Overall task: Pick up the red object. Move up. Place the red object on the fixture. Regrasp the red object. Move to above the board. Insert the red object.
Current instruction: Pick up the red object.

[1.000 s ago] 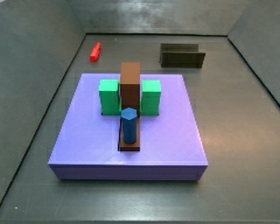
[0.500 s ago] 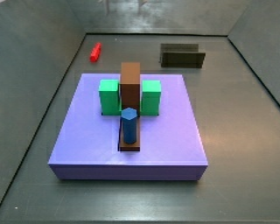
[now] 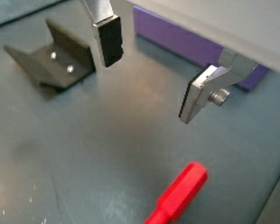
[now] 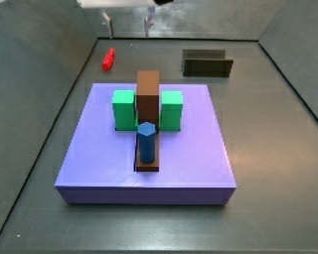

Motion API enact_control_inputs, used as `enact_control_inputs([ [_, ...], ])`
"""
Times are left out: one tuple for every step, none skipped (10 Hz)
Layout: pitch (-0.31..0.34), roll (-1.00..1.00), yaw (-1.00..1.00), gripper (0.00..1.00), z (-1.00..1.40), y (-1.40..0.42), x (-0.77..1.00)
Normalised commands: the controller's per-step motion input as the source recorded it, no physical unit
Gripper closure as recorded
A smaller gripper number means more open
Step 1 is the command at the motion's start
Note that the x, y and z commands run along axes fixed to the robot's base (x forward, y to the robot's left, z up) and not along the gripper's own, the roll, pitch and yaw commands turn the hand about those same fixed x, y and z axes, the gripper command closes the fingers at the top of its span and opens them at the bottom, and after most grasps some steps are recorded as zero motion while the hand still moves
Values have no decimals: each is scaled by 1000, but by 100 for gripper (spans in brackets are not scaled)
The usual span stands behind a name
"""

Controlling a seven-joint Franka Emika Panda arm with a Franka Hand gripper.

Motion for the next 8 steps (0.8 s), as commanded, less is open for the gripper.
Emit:
enact_control_inputs([
  [-340, -227, 143, 0, -386, 191, -160],
  [-353, -54, 117, 0, -531, 0, -246],
  [-360, 0, 91, 0, -546, 0, -329],
  [-411, -36, 140, 0, -374, -74, -414],
  [-416, -54, 129, 0, -314, -69, -331],
  [-336, -41, 60, 0, -146, -17, -269],
  [-346, -149, 0, 0, 0, 0, -274],
  [-367, -216, 0, 0, 0, 0, -209],
])
